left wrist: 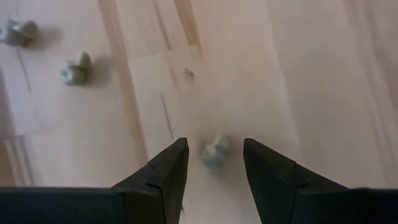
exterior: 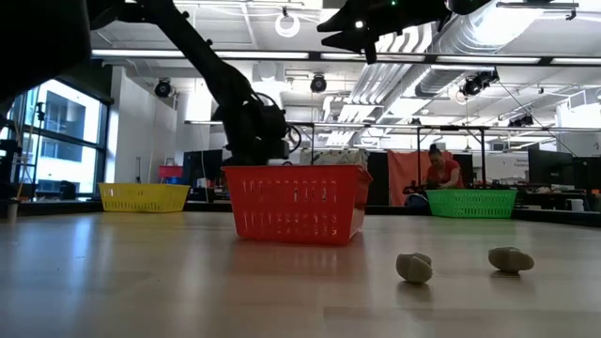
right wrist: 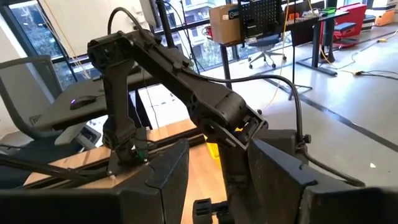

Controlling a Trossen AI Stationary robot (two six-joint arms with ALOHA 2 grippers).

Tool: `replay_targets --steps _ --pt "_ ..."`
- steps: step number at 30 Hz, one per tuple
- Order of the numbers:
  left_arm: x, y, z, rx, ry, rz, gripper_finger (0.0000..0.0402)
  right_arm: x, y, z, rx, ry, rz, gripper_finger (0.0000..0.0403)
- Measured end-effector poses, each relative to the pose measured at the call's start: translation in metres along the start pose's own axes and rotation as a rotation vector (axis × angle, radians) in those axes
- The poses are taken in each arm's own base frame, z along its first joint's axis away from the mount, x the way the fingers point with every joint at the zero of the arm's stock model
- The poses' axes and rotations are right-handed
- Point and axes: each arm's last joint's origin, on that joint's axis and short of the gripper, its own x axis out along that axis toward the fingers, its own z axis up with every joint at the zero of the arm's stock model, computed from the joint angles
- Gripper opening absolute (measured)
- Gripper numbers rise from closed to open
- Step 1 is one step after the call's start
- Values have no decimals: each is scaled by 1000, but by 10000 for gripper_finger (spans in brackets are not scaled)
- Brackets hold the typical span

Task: Sort Halloween decoration
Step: Put the white skull toy into the green bin

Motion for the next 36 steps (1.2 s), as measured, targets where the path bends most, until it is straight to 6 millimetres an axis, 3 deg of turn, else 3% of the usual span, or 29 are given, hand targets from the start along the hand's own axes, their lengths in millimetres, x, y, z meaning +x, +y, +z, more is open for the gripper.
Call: replay_targets --steps 13,26,36 --pt "10 3 -4 -13 16 5 142 0 0 -2 28 22 -3 161" --pt "11 2 -5 -64 29 -2 12 0 0 -3 56 26 -5 161" --pt "-8 1 -3 -75 26 43 12 0 0 -3 51 26 -5 161"
